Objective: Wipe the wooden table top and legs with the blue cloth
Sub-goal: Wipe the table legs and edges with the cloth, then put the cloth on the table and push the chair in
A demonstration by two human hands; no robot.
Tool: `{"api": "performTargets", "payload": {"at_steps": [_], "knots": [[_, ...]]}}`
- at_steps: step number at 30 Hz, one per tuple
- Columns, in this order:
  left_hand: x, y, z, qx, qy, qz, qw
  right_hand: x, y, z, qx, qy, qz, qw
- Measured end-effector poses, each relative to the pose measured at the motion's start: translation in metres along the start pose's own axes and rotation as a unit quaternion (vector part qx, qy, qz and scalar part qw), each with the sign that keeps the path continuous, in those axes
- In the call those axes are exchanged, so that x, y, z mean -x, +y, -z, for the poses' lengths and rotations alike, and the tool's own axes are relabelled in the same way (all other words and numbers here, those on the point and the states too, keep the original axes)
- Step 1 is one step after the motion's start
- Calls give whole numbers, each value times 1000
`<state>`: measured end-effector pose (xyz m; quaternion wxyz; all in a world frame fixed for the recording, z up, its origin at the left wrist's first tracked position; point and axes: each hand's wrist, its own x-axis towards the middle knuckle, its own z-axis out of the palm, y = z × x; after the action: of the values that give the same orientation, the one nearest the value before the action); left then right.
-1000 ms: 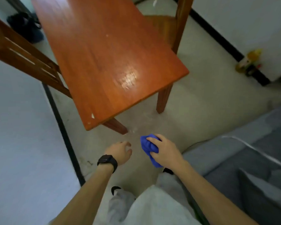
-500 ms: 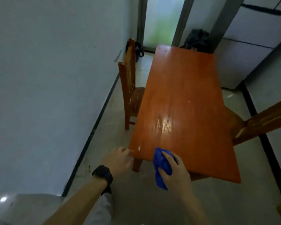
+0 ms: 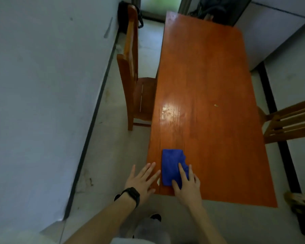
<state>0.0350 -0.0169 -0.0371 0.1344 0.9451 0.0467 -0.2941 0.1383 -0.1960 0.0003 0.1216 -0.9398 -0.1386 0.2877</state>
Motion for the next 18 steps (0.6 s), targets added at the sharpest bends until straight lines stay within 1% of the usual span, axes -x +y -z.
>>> {"api": "performTargets", "payload": {"at_steps": [3,4,7,9,10,12,16,18], "knots": [[-1,-2,4,4,-7,-7,1000,0,-1,-8,15,31,-10,999],[0,-3,5,6,-19,-15,1000,-1,1,-9,16,31,-9,999],[-1,-8,13,-1,-13,-33,999,-2,3,-3,-6,17,-3,1000],[2,-10,30,20,-31,-39,999,2,1,6,-11,49,2,999],[4,-13,41,36,-34,-30,998,6,-3,11,-18,76,10,997],[8,-24,66,70,-11,8,997,13,-23,21,-37,113,42,992],[15,-66,108,95,43,68,992,7,-82,35,-89,135,94,982],[16,-97,125,100,66,87,989,-3,-116,43,-116,122,111,980]]}}
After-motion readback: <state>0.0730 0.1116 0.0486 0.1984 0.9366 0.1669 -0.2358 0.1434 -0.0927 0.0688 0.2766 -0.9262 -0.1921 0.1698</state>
